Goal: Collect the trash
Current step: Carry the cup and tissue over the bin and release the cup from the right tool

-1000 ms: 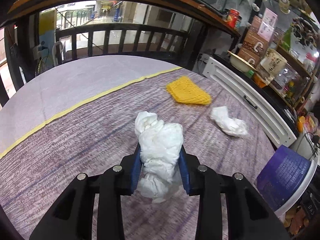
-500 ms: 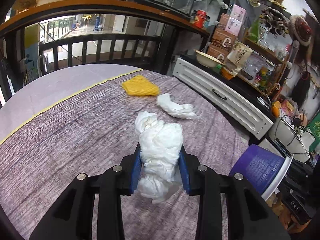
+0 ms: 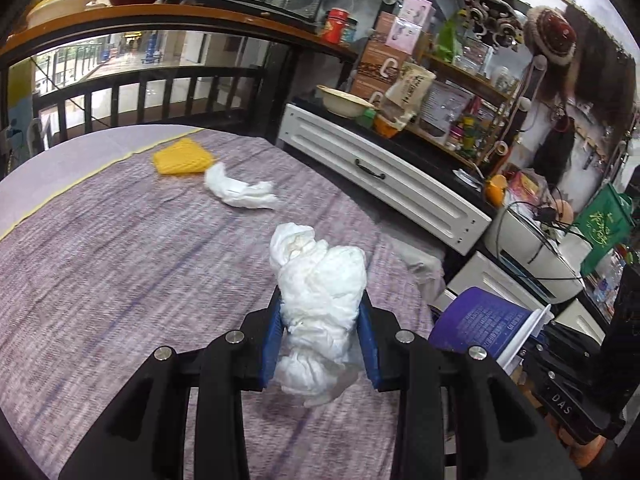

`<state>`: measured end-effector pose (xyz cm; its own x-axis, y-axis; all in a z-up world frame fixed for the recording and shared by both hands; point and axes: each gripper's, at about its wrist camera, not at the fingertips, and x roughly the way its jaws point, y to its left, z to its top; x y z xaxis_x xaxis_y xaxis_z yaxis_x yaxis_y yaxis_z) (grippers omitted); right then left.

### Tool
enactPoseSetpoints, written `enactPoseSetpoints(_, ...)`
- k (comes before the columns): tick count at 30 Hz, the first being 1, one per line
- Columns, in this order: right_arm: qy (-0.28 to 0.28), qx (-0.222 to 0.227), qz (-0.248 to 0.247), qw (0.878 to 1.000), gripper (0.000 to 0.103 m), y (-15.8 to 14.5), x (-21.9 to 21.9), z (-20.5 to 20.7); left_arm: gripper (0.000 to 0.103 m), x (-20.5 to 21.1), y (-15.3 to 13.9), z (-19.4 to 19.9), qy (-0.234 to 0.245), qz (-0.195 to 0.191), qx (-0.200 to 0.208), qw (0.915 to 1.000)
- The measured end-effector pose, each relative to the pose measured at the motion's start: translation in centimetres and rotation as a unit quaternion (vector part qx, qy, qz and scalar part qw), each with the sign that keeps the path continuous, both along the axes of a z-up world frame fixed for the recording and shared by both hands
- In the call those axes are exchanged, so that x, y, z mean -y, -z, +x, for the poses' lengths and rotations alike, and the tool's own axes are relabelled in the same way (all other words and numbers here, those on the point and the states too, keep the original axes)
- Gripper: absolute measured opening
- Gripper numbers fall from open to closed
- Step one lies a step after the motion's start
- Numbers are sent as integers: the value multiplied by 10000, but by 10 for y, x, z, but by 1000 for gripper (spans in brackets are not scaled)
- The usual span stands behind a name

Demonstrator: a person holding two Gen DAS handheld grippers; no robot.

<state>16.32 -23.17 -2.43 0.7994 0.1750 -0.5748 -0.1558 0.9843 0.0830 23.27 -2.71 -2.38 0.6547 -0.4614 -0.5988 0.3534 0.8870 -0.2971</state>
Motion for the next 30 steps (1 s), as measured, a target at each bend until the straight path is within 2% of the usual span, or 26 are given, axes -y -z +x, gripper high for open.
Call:
enactPoseSetpoints(6, 575, -121, 114, 9982, 8, 8, 36, -20, 34, 35, -1, -12, 306, -108, 25, 9995)
enactPoseSetpoints(12, 1237, -383, 200, 9914, 8, 22, 71, -27, 34, 65, -1, -20, 562, -93, 51, 9984)
enactPoseSetpoints(17, 1814, -854, 311, 9792, 8, 44, 100, -22, 34, 87, -1, -27, 779, -98, 54, 9969)
enactPoseSetpoints(22, 2143, -1454, 887, 9618, 8, 75, 129, -14, 34, 111, 2, -30, 1057, -6, 47, 9944)
enactPoseSetpoints(24, 2276, -1533, 1049, 9559, 9, 83, 136, -15, 34, 121, 6, -31, 1155, -1, -19, 9933)
enactPoseSetpoints(26, 2335, -1629, 1125, 9520, 12, 90, 140, -14, 34, 129, 10, -31, 1241, 27, -76, 9922)
enactPoseSetpoints(27, 2359, -1663, 1181, 9501, 19, 92, 141, -14, 34, 134, 12, -31, 1286, 40, -103, 9916)
enactPoseSetpoints(28, 2424, -1691, 1224, 9475, 34, 93, 144, -13, 34, 138, 14, -31, 1331, 50, -130, 9910)
enactPoseSetpoints(30, 2558, -1560, 1281, 9454, 53, 90, 147, -16, 34, 148, 18, -32, 1436, 80, -192, 9894)
